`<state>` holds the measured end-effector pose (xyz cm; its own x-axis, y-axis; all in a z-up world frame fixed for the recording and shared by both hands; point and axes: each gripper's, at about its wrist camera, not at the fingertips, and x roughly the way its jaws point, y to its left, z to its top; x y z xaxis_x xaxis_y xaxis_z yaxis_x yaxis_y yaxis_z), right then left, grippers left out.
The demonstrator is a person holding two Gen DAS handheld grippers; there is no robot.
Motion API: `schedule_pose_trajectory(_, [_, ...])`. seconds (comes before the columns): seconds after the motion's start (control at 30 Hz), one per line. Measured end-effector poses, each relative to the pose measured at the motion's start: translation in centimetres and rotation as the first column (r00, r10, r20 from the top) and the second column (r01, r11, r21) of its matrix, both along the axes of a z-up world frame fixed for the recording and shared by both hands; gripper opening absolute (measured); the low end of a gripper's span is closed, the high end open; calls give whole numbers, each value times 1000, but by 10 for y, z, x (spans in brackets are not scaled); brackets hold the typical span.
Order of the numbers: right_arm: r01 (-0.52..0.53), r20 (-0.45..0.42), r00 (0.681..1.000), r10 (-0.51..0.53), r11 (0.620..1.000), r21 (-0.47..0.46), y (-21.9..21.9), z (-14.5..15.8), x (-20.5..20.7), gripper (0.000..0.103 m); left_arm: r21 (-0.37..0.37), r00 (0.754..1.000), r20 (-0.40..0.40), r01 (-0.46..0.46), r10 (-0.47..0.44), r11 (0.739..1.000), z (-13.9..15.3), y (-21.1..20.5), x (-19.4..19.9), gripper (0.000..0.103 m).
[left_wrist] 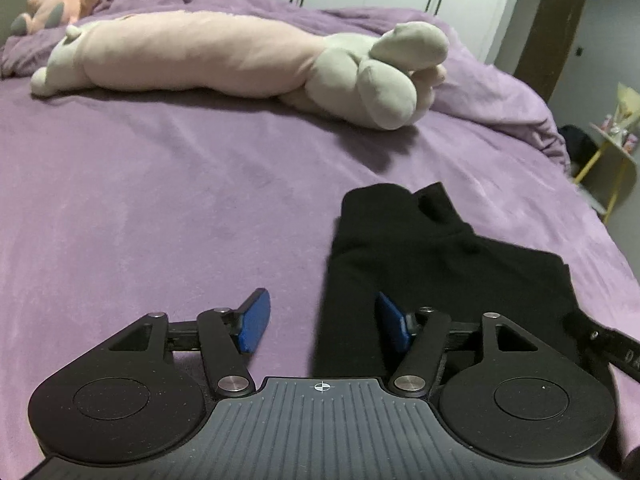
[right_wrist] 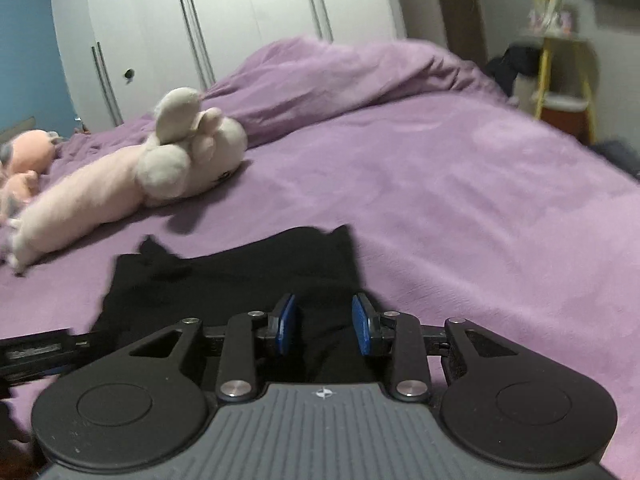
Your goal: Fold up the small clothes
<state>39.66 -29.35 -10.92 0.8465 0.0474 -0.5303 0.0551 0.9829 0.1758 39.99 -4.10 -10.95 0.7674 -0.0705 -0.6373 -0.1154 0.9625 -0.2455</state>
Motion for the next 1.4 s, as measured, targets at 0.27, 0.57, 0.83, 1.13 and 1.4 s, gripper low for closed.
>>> schedule_pose_trajectory(0.27, [-6,-110,993,42,952,307,-52,-1,-8,55,-84,995,-39,93,-97,992,7,24,-1,70])
schedule_pose_trajectory(0.57, [-75,-205,942,267,761,645,-93,-20,-35,54,-570,928,-207,142,-309,809,-5,67,-3,68])
schedule_pose_trajectory(0.83, [-63,-245,928,280,767,638,-69,-26,-12,28,-532,915,-255,137,-313,835,-6,49,6,49])
schedule_pose_trajectory(1.13, [-71,-229,916,330,694,717,-54,-10,-24,19,-631,918,-207,140,-339,763,29,75,-11,25])
schedule_pose_trajectory(1.4, [-174,-289,773,565,627,759,19,-18,-80,20,-471,901,-293,156,-321,868,52,140,-102,29])
